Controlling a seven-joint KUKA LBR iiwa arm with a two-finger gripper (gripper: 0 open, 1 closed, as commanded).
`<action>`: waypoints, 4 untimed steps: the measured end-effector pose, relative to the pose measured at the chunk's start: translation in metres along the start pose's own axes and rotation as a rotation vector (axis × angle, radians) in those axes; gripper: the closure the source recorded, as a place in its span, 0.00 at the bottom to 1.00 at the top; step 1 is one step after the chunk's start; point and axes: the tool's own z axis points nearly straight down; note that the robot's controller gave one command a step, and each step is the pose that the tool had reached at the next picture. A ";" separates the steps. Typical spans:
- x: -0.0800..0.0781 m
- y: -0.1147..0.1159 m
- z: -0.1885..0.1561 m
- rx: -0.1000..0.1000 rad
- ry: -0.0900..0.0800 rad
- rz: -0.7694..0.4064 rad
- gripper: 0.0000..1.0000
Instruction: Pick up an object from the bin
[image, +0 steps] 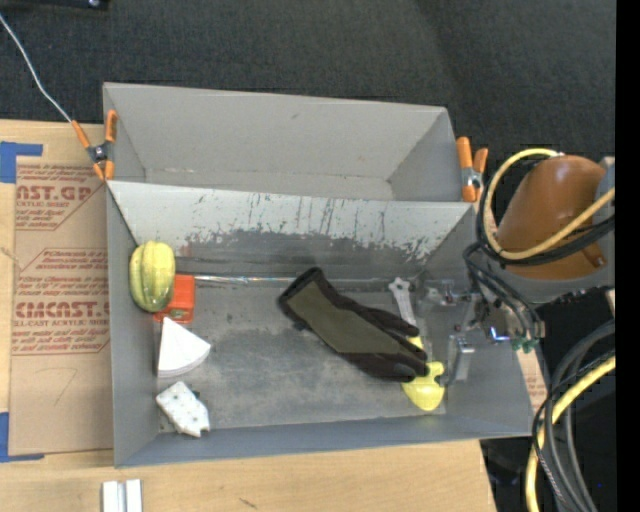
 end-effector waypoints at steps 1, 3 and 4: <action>-0.002 0.000 -0.004 0.001 -0.008 -0.002 0.00; 0.008 0.061 0.081 0.001 -0.010 -0.140 1.00; 0.008 0.061 0.081 0.001 -0.010 -0.140 1.00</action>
Offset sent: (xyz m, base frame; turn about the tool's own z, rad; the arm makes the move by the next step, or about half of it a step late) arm 0.0011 0.0449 -0.0860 -0.4059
